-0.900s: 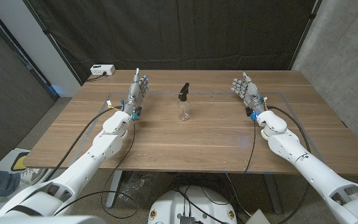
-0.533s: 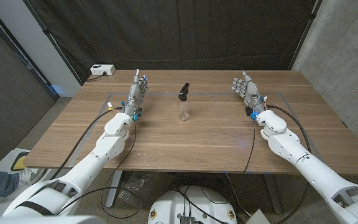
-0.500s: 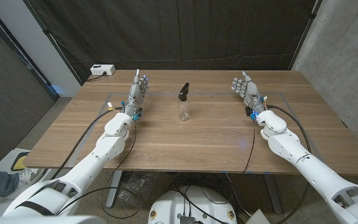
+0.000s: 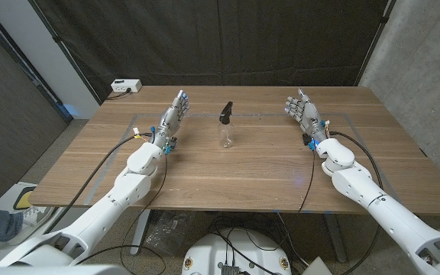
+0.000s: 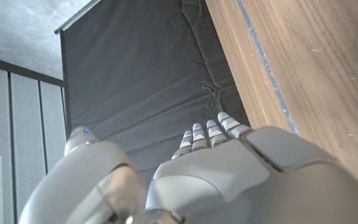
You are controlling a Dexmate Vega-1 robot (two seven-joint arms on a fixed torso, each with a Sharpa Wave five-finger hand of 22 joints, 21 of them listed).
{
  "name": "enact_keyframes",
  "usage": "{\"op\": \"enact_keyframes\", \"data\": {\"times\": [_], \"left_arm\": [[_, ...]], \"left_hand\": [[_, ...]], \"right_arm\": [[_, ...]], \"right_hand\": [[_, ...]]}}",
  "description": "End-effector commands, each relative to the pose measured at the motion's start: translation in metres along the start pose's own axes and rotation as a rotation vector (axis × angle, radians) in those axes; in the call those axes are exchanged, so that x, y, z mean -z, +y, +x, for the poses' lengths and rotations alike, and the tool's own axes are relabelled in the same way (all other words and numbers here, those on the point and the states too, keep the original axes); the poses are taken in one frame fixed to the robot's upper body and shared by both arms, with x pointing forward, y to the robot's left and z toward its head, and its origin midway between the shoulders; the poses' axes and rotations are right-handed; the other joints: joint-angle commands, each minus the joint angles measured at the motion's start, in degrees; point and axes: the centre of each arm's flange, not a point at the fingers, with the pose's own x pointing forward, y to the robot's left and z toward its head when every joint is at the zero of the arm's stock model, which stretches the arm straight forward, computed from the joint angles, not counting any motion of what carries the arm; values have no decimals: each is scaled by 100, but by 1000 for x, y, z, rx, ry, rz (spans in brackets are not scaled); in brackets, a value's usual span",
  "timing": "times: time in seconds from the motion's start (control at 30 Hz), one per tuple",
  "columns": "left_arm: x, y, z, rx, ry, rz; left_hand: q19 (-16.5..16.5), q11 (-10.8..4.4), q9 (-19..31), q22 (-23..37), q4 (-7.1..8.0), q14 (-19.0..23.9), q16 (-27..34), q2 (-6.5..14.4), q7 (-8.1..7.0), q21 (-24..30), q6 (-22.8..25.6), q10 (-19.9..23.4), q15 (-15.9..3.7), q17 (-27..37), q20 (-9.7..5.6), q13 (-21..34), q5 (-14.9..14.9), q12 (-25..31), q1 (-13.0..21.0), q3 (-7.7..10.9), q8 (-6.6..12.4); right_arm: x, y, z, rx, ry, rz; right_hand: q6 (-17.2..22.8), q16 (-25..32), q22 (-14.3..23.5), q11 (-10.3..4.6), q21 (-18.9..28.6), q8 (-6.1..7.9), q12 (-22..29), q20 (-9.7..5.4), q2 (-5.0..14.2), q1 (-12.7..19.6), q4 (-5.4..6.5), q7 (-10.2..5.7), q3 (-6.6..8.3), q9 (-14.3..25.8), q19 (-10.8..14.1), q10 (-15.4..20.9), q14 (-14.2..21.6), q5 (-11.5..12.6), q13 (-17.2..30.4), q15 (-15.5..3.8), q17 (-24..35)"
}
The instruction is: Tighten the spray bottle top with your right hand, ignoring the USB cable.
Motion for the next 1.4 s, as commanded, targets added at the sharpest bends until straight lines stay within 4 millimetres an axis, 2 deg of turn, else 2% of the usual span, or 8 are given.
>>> {"op": "enact_keyframes", "data": {"times": [0.03, 0.13, 0.47, 0.67, 0.87, 0.97, 1.13, 1.4], "left_arm": [[-12, -23, -24, 142, -82, 115], [-13, -26, -27, 163, -75, 146], [-21, -31, -51, 178, -47, 269], [-18, -35, -60, 173, -9, 331], [-15, -34, -66, 145, 29, 444], [-9, -31, -66, 140, 55, 493], [2, -31, -58, 139, 82, 558], [-3, -36, -39, 167, 47, 723]], "left_hand": [[261, -145, 22, -5, -244, 232, 55, -227, -95, 48, 193, 240, -130, 16, -46, 20, 7, 49, 343, -81, 52], [269, -204, 23, -5, -276, 242, 45, -273, -112, 37, 199, 274, -166, 16, -41, 20, 8, 51, 381, -111, 46], [364, -228, 27, -4, -365, 338, 47, -345, -120, 34, 261, 366, -180, 17, 5, 23, 21, 57, 504, -176, 49], [558, -290, 33, -1, -470, 583, 82, -349, -132, 50, 416, 546, -230, 17, -101, 27, 52, 81, 686, -246, 73], [729, -310, 35, 0, -519, 730, 88, -326, -145, 71, 598, 731, -284, 16, -137, 29, 78, 112, 790, -298, 109], [751, -351, 36, 1, -533, 776, 89, -315, -168, 64, 645, 779, -301, 16, -140, 29, 88, 116, 825, -311, 115], [773, -339, 37, 2, -545, 812, 87, -299, -180, 60, 676, 801, -292, 16, -113, 29, 98, 111, 862, -318, 115], [830, -367, 38, 5, -569, 905, 85, -256, -242, 49, 814, 941, -325, 18, -98, 30, 127, 130, 955, -332, 139]], "right_arm": [[-4, 5, -23, -3, -4, -13], [-5, 5, -27, 0, 0, -18], [-12, 10, -43, 5, -3, -34], [-17, 13, -41, -2, -17, -35], [-25, 14, -36, -8, -32, -53], [-25, 15, -36, -4, -35, -51], [-26, 16, -37, -2, -33, -57], [-25, 16, -43, 16, -36, -46]], "right_hand": [[18, 27, 32, 23, 1, 33, 52, 24, 17, 61, -15, -29, 32, 29, 37, 62, 63, 18, 7, -10, 8], [20, 26, 33, 16, -1, 33, 54, 30, 19, 63, -17, -40, 33, 29, 40, 73, 72, 17, 7, -14, 8], [57, 30, 34, -14, -8, 44, 70, 45, 24, 75, -29, -57, 33, 30, 58, 131, 126, 16, 10, -13, 7], [110, 39, 34, -16, -9, 60, 86, 58, 27, 87, -41, -77, 33, 31, 87, 192, 189, 14, 12, -15, 7], [125, 39, 35, -18, -2, 61, 94, 57, 37, 106, -54, -79, 39, 31, 132, 231, 229, 14, 14, -27, 5], [135, 38, 35, -27, 1, 63, 94, 56, 41, 112, -58, -86, 41, 31, 149, 239, 239, 13, 14, -34, 5], [153, 40, 36, -23, -2, 66, 104, 64, 45, 122, -66, -98, 44, 32, 162, 276, 270, 12, 15, -32, 5], [173, 33, 36, -20, -9, 69, 106, 69, 48, 133, -75, -110, 45, 33, 168, 298, 286, 10, 16, -30, 5]]}}
